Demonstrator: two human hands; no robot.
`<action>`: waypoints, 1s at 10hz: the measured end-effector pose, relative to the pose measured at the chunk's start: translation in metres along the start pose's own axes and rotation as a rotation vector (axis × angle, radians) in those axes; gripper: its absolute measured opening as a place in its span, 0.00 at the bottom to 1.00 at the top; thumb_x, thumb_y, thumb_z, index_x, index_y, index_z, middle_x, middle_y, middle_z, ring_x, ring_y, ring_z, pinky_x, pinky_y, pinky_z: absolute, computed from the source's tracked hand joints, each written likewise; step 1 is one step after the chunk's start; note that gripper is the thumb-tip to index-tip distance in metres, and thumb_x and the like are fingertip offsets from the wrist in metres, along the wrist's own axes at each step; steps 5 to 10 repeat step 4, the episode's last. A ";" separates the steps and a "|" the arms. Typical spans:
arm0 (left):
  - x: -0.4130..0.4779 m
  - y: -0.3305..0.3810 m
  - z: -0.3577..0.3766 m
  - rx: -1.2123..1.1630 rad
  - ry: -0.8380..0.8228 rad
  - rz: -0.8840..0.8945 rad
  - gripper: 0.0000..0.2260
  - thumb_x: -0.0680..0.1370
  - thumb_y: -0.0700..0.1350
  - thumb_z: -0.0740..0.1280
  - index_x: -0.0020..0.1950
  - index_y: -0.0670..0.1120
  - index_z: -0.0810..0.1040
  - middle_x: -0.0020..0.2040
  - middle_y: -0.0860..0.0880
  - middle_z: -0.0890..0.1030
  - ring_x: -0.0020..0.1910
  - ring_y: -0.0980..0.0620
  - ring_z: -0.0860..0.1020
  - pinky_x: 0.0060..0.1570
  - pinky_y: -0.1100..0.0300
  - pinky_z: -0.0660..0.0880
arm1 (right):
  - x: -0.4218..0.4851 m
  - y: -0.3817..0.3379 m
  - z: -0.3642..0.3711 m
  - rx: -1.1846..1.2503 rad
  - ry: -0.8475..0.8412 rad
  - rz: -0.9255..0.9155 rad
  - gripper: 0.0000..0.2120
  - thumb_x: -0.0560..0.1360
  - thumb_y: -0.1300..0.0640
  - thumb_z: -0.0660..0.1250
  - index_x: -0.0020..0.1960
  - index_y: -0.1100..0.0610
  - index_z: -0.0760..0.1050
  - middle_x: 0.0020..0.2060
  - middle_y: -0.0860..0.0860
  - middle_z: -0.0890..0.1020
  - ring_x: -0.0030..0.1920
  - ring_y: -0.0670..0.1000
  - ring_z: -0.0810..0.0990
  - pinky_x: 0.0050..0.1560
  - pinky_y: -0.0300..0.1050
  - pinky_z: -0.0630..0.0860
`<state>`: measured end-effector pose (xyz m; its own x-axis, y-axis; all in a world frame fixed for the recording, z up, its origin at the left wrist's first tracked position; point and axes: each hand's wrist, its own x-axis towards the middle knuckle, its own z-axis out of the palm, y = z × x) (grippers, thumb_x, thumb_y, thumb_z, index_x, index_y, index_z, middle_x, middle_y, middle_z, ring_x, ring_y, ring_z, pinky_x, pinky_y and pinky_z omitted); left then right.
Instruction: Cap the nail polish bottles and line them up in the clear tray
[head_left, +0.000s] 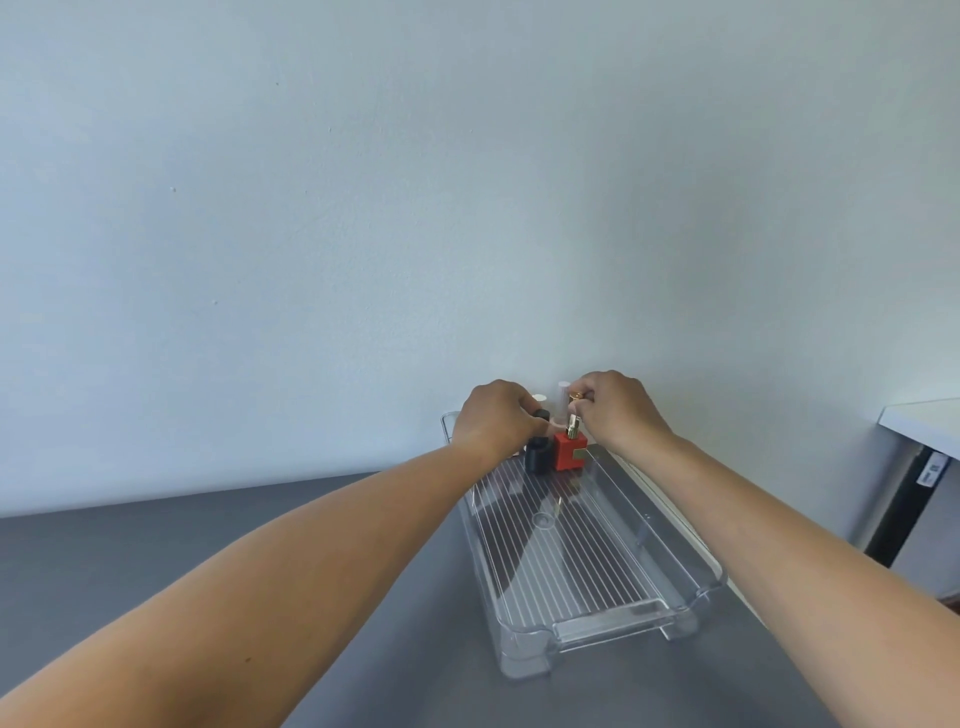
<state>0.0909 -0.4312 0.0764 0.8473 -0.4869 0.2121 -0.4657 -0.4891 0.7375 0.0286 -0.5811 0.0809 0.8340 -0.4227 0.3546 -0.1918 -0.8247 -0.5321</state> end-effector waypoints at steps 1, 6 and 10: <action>0.000 0.000 0.000 0.007 0.002 0.000 0.09 0.69 0.46 0.78 0.47 0.47 0.84 0.45 0.47 0.85 0.44 0.48 0.84 0.45 0.48 0.83 | 0.000 -0.003 0.000 -0.030 0.009 0.003 0.10 0.77 0.62 0.65 0.56 0.57 0.81 0.50 0.54 0.85 0.44 0.51 0.78 0.46 0.44 0.75; -0.002 0.000 -0.006 -0.008 0.014 -0.028 0.16 0.68 0.48 0.78 0.54 0.48 0.82 0.49 0.48 0.84 0.47 0.48 0.83 0.48 0.48 0.82 | -0.005 -0.009 -0.005 0.018 -0.022 0.094 0.18 0.78 0.60 0.66 0.67 0.59 0.74 0.61 0.57 0.80 0.59 0.56 0.79 0.55 0.45 0.73; -0.002 0.000 -0.006 -0.008 0.014 -0.028 0.16 0.68 0.48 0.78 0.54 0.48 0.82 0.49 0.48 0.84 0.47 0.48 0.83 0.48 0.48 0.82 | -0.005 -0.009 -0.005 0.018 -0.022 0.094 0.18 0.78 0.60 0.66 0.67 0.59 0.74 0.61 0.57 0.80 0.59 0.56 0.79 0.55 0.45 0.73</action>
